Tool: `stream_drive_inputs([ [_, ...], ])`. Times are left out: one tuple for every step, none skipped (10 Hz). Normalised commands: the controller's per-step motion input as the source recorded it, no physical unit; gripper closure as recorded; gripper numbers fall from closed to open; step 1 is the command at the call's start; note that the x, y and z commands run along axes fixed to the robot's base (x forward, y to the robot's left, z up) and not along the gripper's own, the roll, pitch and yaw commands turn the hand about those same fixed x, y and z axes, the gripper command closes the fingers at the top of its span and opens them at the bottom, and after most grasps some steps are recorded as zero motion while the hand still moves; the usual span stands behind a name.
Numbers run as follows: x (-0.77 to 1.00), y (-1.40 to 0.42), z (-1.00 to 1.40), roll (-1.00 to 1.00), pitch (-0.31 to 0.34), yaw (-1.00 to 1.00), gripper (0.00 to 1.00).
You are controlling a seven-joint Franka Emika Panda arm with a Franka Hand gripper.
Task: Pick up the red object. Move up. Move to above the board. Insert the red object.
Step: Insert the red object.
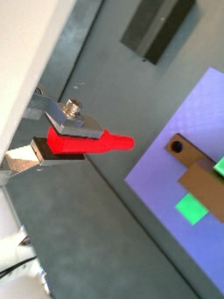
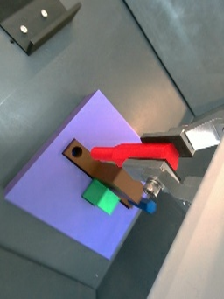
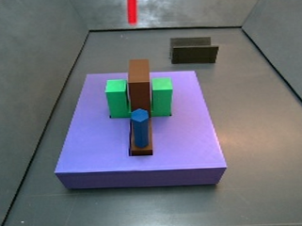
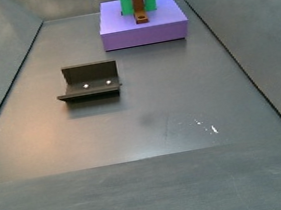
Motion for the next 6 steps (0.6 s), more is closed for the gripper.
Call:
stream_drive_inputs([
  [0.44,-0.07,-1.0,0.06,-0.02,-0.22,1.0],
  [0.33,0.0,-1.0,0.14,-0.006,-0.23,1.0],
  [0.15,-0.03,-0.86,0.0,-0.099,-0.24,1.0],
  [0.03,-0.08,-0.71,-0.01,-0.131,-0.26,1.0],
  [0.0,-0.06,-0.54,0.0,-0.123,-0.12,1.0],
  [0.0,-0.03,-0.46,0.0,-0.127,-0.12,1.0],
])
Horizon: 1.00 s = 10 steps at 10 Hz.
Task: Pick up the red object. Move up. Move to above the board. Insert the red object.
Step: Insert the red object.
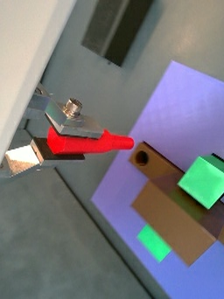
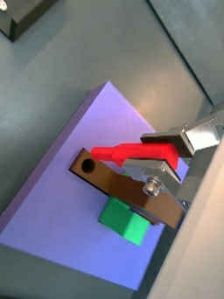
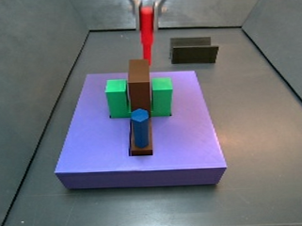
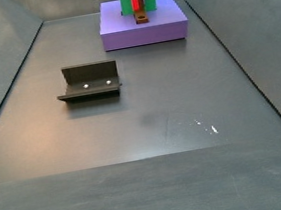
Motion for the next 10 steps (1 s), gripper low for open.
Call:
stream_drive_inputs([
  [-0.11,-0.07,-0.26,-0.01,-0.13,-0.08,1.0],
  [-0.27,-0.09,-0.27,-0.02,-0.15,-0.17,1.0],
  [-0.17,-0.11,-0.2,-0.11,-0.177,-0.18,1.0],
  [-0.22,-0.08,-0.16,-0.06,-0.134,-0.19,1.0],
  [-0.08,-0.09,-0.17,-0.06,-0.113,-0.25,1.0],
  [-0.03,0.0,-0.24,0.0,-0.084,-0.28,1.0],
  [-0.01,-0.04,-0.2,-0.01,-0.074,-0.23,1.0],
  [0.0,-0.05,-0.22,-0.01,-0.073,-0.22,1.0],
  [0.05,0.0,-0.4,0.0,-0.049,-0.18,1.0],
  [0.14,0.01,-0.63,0.08,-0.004,-0.19,1.0],
])
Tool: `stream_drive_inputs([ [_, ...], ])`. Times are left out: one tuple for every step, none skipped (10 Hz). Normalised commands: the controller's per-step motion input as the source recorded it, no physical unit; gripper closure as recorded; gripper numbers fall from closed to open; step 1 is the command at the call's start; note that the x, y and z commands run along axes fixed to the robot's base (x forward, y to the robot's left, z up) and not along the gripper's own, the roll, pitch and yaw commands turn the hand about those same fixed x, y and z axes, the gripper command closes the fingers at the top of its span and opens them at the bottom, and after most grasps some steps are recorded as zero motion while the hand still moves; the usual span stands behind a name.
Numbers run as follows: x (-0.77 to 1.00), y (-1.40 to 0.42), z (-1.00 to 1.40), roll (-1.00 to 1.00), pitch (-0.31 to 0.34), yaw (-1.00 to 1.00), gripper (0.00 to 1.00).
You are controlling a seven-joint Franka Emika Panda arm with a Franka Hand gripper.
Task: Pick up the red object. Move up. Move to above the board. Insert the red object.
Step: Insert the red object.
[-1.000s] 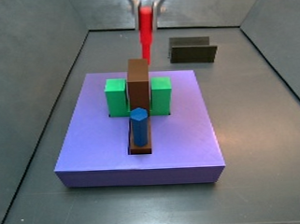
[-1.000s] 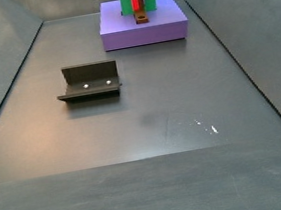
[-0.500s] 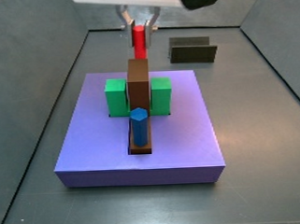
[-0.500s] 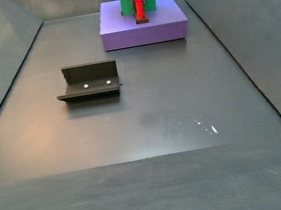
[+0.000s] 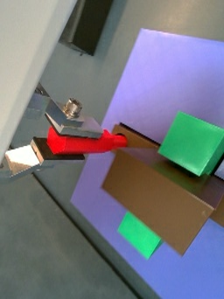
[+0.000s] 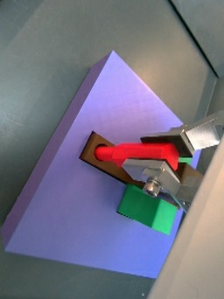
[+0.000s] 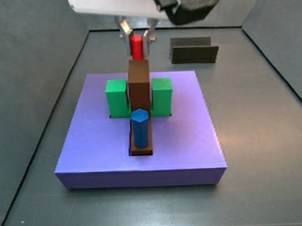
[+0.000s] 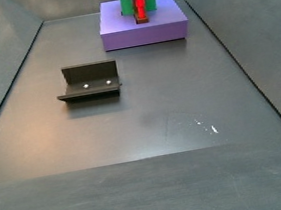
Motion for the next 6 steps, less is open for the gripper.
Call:
stream_drive_inputs([
  [0.21,0.0,-0.76,0.17,0.0,-0.2,1.0],
  [0.24,0.0,-0.79,0.18,0.043,-0.22,1.0],
  [0.24,0.0,-0.82,0.17,0.051,-0.23,1.0],
  [0.21,0.0,-0.65,0.09,0.036,-0.2,1.0],
  [0.07,0.0,0.0,0.0,0.046,-0.02,1.0],
  [0.0,0.0,0.0,0.0,0.0,0.0,1.0],
])
